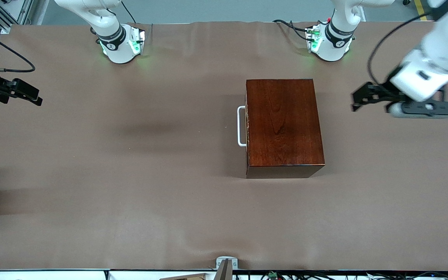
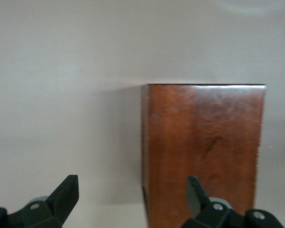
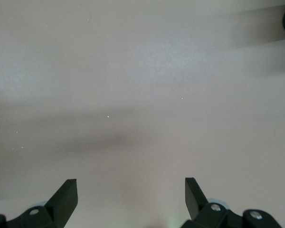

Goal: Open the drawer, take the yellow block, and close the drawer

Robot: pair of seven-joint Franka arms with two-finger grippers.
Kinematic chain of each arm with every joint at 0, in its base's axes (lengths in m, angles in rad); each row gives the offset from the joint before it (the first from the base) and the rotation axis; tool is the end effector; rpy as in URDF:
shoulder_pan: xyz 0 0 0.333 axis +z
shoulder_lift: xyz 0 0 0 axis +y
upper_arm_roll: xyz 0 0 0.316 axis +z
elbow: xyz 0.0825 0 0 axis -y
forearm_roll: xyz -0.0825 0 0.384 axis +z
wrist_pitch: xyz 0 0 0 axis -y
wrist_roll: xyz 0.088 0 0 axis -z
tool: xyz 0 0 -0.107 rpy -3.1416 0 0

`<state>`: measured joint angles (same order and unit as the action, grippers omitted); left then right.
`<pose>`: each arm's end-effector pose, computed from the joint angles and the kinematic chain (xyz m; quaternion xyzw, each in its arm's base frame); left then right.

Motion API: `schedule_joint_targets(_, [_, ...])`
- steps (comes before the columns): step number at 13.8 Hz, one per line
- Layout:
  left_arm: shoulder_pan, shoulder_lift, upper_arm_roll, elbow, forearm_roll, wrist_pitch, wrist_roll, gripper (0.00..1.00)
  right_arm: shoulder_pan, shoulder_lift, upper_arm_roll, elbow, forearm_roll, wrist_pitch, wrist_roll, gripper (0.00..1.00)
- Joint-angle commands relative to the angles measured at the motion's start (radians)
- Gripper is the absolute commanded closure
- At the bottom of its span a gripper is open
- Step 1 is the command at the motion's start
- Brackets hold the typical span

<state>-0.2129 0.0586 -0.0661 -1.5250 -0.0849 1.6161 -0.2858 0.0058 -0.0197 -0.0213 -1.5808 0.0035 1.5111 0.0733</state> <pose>0.5529 -0.1663 0.6176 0.9989 0.0047 0.0033 0.0471 0.5419 -0.0081 0.6255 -0.9987 0.0443 0.0250 0.0012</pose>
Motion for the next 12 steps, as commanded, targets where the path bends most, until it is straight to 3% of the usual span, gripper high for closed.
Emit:
schedule_joint_targets(1, [-0.093,0.058,-0.024,0.040,0.005,-0.004,-0.175,0.00,-0.004,-0.002,0.007,0.010,-0.014,-0.012,0.005,0.00])
schedule_joint_targets(5, [-0.268,0.200,-0.024,0.175,0.046,0.004,-0.413,0.00,-0.004,-0.002,0.007,0.010,-0.014,-0.012,0.005,0.00])
schedule_joint_targets(7, [-0.353,0.243,-0.024,0.187,0.054,0.045,-0.524,0.00,-0.004,-0.002,0.007,0.010,-0.014,-0.012,0.005,0.00])
schedule_joint_targets(12, [-0.541,0.345,-0.015,0.193,0.071,0.140,-0.596,0.00,-0.003,0.000,0.007,0.010,-0.014,-0.012,0.005,0.00])
